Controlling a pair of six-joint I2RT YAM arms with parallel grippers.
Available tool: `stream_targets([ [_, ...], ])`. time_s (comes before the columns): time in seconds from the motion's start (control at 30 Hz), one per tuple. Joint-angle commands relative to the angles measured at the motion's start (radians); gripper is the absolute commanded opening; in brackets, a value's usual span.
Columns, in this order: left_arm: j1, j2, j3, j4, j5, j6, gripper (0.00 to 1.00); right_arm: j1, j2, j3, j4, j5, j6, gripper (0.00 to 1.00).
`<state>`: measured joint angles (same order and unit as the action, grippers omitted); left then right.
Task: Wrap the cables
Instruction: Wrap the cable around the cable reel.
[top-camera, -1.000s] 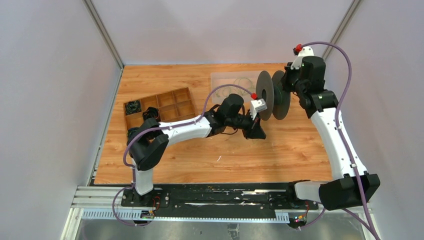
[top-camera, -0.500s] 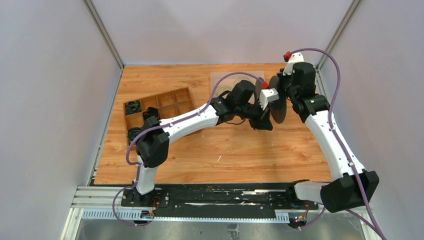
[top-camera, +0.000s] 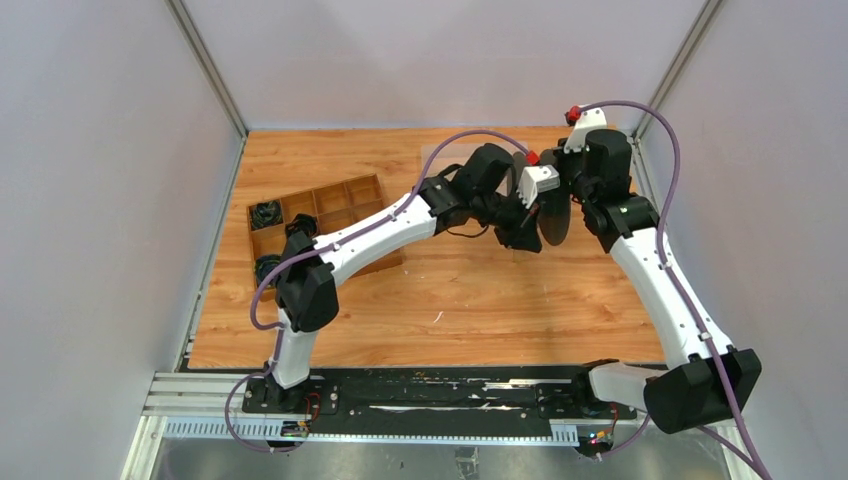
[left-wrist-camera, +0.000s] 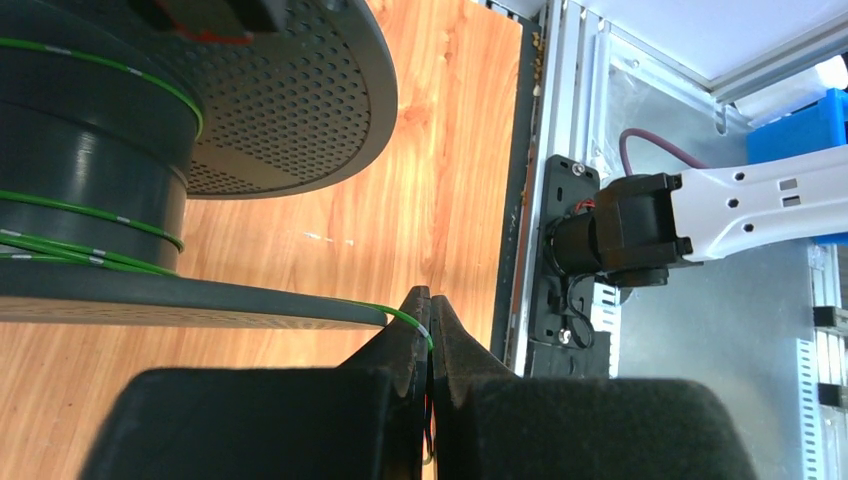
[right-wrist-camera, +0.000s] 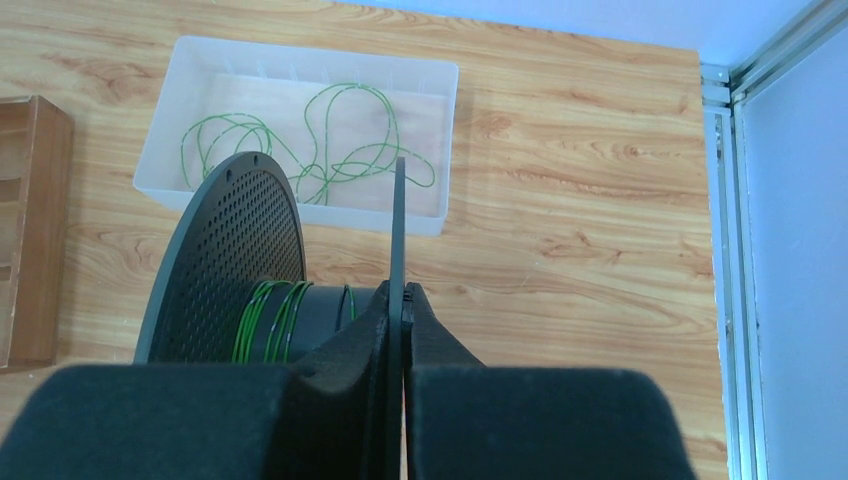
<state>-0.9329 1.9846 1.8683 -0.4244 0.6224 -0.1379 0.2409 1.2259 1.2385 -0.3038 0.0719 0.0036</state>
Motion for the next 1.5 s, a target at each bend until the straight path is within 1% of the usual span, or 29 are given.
stream_targets([
  [0.0,0.022,0.010,0.098,-0.052,0.050,0.027,0.00,0.012,-0.030,-0.030,0.051,-0.011,-0.047,0.01],
  [0.07,0.027,0.025,0.119,-0.077,0.055,0.032,0.01,0.014,-0.034,-0.038,0.055,-0.027,-0.052,0.01],
  [0.2,0.032,0.050,0.155,-0.114,0.075,0.033,0.07,0.014,-0.036,-0.041,0.058,-0.047,-0.054,0.01],
  [0.33,0.040,0.047,0.154,-0.118,0.091,0.032,0.09,0.014,-0.038,-0.039,0.054,-0.047,-0.059,0.01],
  [0.5,0.053,0.033,0.139,-0.108,0.094,0.035,0.03,0.014,-0.039,-0.043,0.055,-0.056,-0.059,0.01],
  [0.63,0.065,0.034,0.146,-0.113,0.109,0.029,0.05,0.015,-0.041,-0.050,0.054,-0.056,-0.059,0.01],
  [0.77,0.080,0.030,0.147,-0.117,0.120,0.025,0.09,0.014,-0.043,-0.048,0.053,-0.057,-0.062,0.01],
  [0.83,0.088,0.027,0.149,-0.116,0.126,0.022,0.09,0.014,-0.041,-0.045,0.051,-0.059,-0.061,0.01],
  [0.87,0.090,0.026,0.150,-0.115,0.129,0.020,0.08,0.015,-0.039,-0.045,0.052,-0.060,-0.060,0.01],
  [0.93,0.095,0.028,0.155,-0.116,0.139,0.018,0.03,0.015,-0.036,-0.041,0.052,-0.064,-0.060,0.01],
  [0.97,0.096,0.028,0.158,-0.116,0.143,0.018,0.01,0.015,-0.035,-0.042,0.051,-0.064,-0.060,0.01],
  [1.27,0.117,0.028,0.175,-0.129,0.166,0.017,0.02,0.015,-0.037,-0.047,0.053,-0.066,-0.060,0.01],
  [1.47,0.127,0.033,0.215,-0.135,0.174,0.020,0.00,0.018,-0.031,-0.052,0.052,-0.074,-0.064,0.01],
])
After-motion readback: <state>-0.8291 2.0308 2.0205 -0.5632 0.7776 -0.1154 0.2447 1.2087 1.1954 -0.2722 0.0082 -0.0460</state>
